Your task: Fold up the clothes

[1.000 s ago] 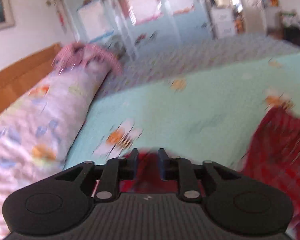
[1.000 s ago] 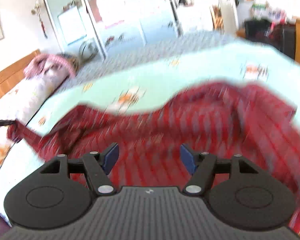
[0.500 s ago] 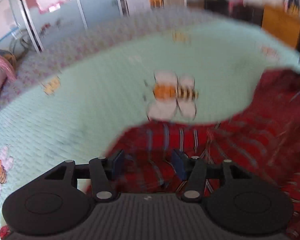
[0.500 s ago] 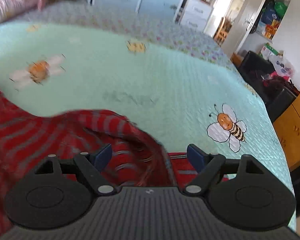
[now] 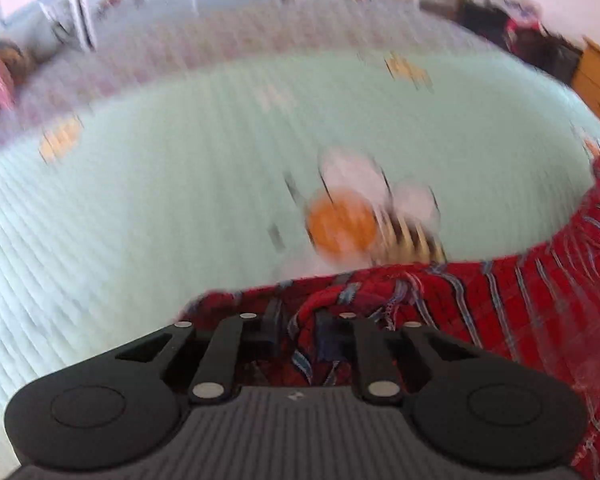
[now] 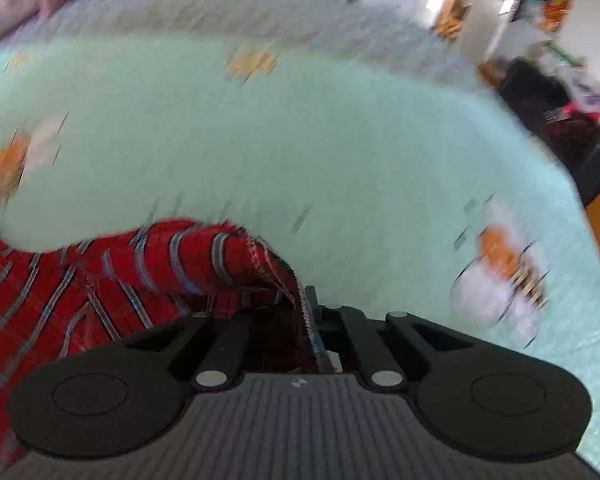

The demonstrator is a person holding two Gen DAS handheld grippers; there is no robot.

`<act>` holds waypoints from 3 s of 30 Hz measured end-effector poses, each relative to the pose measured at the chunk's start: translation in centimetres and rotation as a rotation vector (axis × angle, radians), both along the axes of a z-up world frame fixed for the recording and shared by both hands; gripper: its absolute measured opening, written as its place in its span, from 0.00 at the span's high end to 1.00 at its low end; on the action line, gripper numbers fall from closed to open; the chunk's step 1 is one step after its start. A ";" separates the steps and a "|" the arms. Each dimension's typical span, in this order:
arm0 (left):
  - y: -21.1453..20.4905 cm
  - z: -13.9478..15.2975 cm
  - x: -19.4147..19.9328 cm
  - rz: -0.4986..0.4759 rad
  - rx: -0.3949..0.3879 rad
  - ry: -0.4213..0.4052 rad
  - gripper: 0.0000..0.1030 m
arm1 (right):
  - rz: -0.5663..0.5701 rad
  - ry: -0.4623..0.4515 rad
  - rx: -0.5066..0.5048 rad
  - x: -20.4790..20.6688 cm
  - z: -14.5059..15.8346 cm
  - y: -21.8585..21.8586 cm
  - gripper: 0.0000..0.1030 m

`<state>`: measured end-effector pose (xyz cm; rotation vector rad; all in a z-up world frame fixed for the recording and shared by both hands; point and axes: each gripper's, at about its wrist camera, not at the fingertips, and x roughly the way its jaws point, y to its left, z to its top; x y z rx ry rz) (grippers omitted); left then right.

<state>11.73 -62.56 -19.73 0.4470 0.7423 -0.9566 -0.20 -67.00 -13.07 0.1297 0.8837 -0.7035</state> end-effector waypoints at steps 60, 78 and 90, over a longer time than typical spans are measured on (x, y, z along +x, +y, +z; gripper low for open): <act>39.8 9.5 -20.0 -0.111 -0.261 0.037 0.32 | -0.548 -0.704 0.551 -38.4 -7.9 27.1 0.35; 36.3 5.0 -20.3 -0.037 -0.183 0.103 0.32 | 0.053 -0.413 0.178 -18.4 -4.2 33.1 0.71; 37.7 1.9 -19.8 -0.013 -0.150 0.202 0.32 | -0.296 -0.703 0.391 -28.8 -5.8 26.4 0.48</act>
